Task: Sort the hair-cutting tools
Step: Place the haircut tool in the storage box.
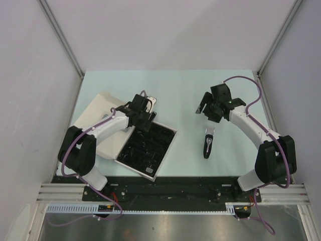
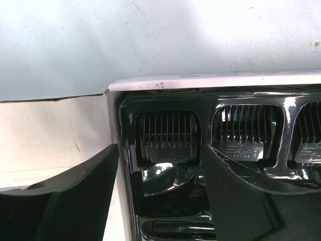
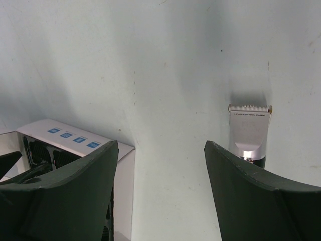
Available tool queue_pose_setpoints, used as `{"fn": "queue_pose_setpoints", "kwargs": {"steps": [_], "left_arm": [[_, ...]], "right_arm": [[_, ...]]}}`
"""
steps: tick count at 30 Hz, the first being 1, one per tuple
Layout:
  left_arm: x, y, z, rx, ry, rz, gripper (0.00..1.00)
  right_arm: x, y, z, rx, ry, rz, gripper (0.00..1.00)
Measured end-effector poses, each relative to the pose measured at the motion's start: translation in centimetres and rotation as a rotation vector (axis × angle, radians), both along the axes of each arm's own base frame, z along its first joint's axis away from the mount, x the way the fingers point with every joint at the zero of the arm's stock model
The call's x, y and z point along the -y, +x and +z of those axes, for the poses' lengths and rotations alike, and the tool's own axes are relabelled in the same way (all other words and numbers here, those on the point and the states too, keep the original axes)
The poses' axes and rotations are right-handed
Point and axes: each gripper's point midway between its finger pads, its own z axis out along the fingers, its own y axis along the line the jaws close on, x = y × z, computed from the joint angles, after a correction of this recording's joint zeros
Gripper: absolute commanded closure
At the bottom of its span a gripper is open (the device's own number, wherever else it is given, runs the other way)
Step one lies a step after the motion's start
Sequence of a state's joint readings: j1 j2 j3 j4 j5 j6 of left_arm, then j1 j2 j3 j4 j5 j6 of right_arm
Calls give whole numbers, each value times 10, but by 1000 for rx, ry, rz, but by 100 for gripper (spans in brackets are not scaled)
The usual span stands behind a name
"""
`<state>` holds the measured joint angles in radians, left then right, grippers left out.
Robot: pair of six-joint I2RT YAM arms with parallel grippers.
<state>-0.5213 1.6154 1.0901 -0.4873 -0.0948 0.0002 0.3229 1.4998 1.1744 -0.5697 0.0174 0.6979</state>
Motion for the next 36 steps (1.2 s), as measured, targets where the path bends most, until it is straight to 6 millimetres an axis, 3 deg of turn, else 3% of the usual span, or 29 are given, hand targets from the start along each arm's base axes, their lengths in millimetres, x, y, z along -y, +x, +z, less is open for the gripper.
{"fn": "queue_pose_setpoints", "kwargs": {"steps": [4,8,12,15,20,25,30,36], "left_arm": [[-1,1,11,29,-10,5,41],[0,3,38,95,-57,24,51],[1,2,63,157,-107,36,53],[2,-1,69,173,-134,44,60],[1,-8,45,116,-130,66,74],[-1,-16,15,43,-109,85,77],[1,-15,7,25,-118,98,79],[5,-12,-6,-1,-115,105,82]], "right_arm": [[0,0,0,0,1,0,25],[0,0,0,0,0,0,25],[1,0,0,0,-5,2,25],[5,-2,-3,-7,-30,4,25],[9,-14,-13,-38,-73,5,25],[18,-42,-34,-102,-132,5,25],[26,-63,-46,-143,-182,2,25],[31,-69,-45,-126,-214,-4,24]]}}
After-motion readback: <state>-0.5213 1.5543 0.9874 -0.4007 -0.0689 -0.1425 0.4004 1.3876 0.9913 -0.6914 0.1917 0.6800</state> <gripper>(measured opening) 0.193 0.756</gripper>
